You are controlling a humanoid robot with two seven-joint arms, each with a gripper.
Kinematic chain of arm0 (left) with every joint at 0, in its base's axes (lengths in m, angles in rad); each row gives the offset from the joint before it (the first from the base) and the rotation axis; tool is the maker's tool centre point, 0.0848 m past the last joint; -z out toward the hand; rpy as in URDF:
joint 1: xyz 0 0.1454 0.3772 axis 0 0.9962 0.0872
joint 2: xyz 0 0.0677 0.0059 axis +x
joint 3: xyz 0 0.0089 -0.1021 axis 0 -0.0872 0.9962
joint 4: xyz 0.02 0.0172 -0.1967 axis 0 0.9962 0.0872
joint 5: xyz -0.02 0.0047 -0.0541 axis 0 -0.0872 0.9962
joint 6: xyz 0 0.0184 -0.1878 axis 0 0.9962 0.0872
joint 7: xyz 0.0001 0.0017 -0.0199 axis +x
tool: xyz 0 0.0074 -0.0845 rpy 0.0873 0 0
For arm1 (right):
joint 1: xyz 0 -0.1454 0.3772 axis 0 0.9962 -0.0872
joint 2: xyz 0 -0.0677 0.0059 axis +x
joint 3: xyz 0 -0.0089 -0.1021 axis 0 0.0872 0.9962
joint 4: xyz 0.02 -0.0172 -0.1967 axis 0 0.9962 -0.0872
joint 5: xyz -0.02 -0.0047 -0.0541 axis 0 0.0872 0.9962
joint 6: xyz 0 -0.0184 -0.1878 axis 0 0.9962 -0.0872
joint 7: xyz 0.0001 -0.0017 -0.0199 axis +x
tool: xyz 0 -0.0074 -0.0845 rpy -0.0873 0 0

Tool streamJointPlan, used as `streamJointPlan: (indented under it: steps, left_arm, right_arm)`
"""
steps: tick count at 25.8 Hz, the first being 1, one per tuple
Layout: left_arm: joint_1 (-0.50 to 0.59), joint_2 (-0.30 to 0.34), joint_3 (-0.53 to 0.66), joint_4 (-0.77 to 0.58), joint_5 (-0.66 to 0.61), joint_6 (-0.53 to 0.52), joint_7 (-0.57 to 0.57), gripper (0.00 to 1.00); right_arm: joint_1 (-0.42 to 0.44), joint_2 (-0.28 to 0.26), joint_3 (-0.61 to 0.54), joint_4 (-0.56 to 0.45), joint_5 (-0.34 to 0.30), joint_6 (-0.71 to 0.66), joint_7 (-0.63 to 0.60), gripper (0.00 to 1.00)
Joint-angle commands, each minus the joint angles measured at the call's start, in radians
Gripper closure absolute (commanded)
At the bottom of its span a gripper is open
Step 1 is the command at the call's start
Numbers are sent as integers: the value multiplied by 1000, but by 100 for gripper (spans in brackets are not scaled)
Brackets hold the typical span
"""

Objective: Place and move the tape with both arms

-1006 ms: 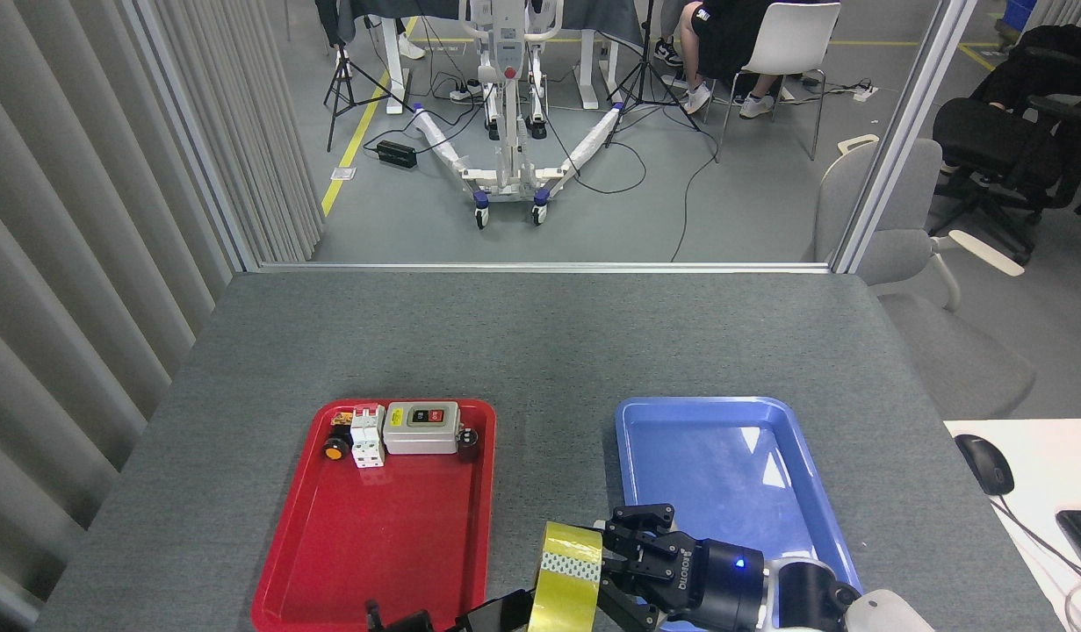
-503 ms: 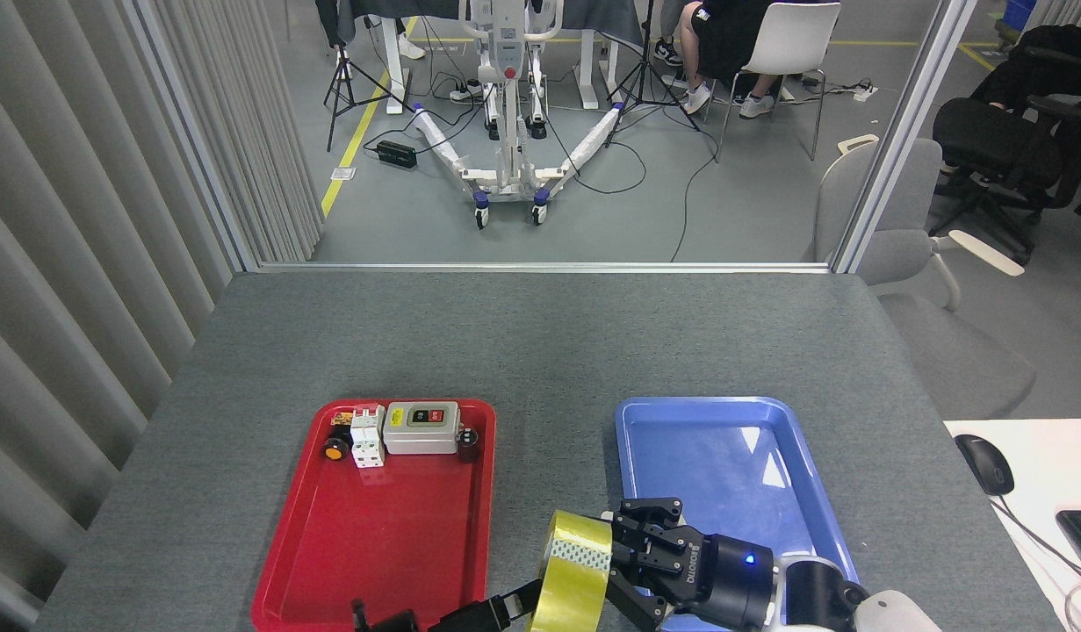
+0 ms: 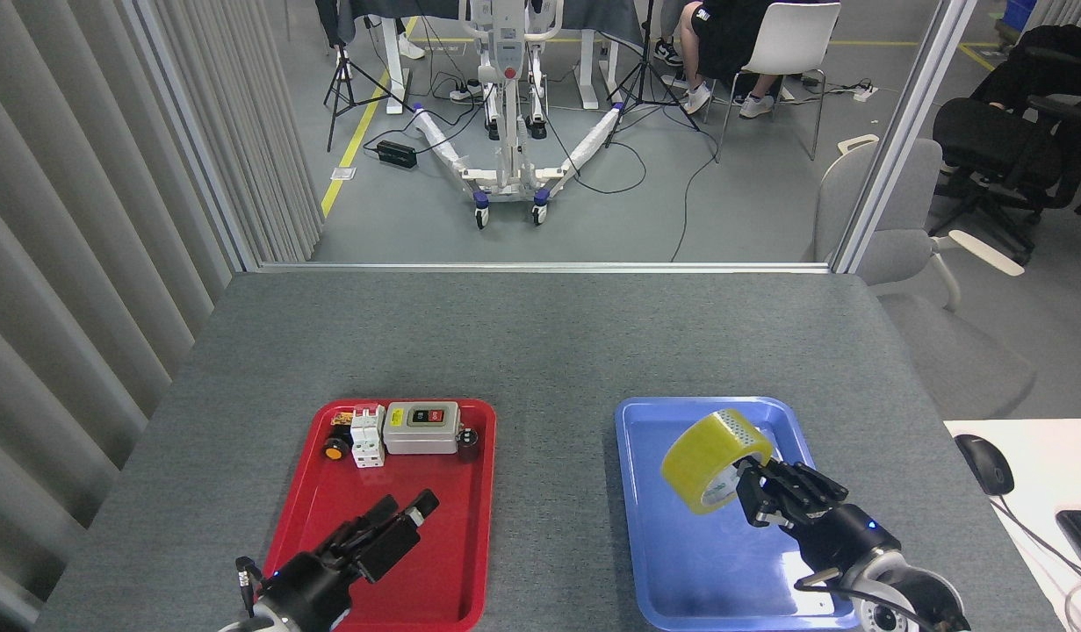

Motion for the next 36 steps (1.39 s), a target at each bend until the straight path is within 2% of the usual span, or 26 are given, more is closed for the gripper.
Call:
streamJointPlan:
  steps: [1,3,5,7,9,13,15,19,21,27,36]
  left_arm:
    - [56,-30,20,-134,-559,96,435,0]
    - [73,-53,3,-195,-777,291,568,0]
    - [76,-50,-82,-190,-760,452,564,0]
    - [119,-46,-158,-189,-742,544,565,0]
    - [161,-33,-232,-195,-743,601,584,0]
    - [172,-27,-309,-157,-748,753,667,0]
    - [172,-23,-318,-152,-748,756,670,0]
    - [168,-13,-319,-155,-748,687,673,0]
    - [166,-12,-316,-157,-746,632,682,0]
    - [168,30,-313,-155,-743,554,737,0]
    - [177,40,-309,-135,-743,540,731,0]
  right_arm:
    - [-20,-56,48,2,37,303,123,76]
    - [-66,-125,139,26,29,454,206,75]
    - [-124,-172,206,75,24,569,235,74]
    - [-186,-194,255,132,21,633,249,73]
    - [-241,-199,298,204,21,658,297,73]
    - [-333,-194,344,361,21,688,331,72]
    - [-385,-192,373,436,14,685,347,70]
    - [-433,-203,439,499,-100,687,344,70]
    - [-448,-202,466,515,-123,688,344,70]
    - [-448,-191,469,519,-125,685,344,70]
    - [-451,-179,469,529,-125,684,340,66]
